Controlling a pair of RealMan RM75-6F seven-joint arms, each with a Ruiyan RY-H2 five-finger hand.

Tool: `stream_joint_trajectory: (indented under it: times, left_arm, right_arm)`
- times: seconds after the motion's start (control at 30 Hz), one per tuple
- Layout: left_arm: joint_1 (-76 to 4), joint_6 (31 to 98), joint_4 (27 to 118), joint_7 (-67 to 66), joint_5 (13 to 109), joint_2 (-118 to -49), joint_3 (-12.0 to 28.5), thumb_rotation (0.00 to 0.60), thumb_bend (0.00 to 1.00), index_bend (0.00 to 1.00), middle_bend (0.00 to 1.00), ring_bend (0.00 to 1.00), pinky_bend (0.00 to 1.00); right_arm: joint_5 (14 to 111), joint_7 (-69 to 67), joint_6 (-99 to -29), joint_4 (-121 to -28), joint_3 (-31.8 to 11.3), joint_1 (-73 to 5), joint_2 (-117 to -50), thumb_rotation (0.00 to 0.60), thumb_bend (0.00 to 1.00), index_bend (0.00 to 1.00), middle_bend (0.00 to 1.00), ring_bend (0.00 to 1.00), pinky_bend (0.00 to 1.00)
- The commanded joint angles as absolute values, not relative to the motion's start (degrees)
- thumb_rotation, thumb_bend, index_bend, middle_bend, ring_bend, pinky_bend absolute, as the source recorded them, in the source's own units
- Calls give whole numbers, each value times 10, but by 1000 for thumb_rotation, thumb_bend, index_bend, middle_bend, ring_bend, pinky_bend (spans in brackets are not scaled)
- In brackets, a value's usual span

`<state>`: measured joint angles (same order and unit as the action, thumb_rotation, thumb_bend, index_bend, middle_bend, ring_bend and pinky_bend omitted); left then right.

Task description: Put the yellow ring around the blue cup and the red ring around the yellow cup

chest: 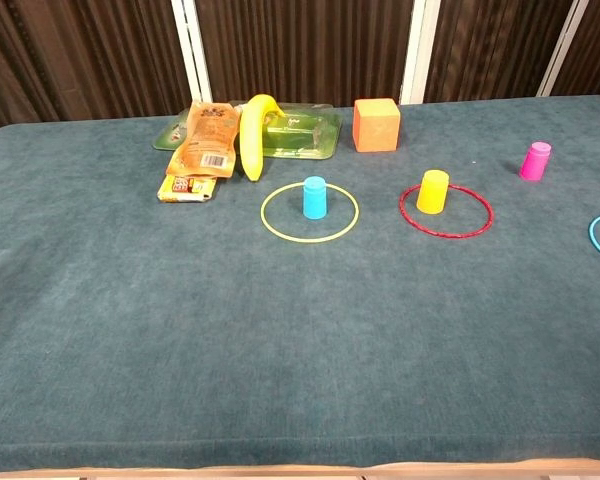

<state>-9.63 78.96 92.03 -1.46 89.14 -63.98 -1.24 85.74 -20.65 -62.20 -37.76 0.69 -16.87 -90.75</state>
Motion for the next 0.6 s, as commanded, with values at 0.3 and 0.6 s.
stream_joint_trajectory:
  times: [0.3,0.6]
  left_arm:
    - [-96,791,920,-12,893,-639,-13,600,453,0,0,0,0]
    - [-95,793,920,-11,893,-639,-13,600,454,0,0,0,0]
  right_arm:
    - [857,-203,-621,-382,6,-168,-907,600,493,705,95,0,0]
    - [857,-200,-621,-384,5,-168,-909,600,493,759,115,0,0]
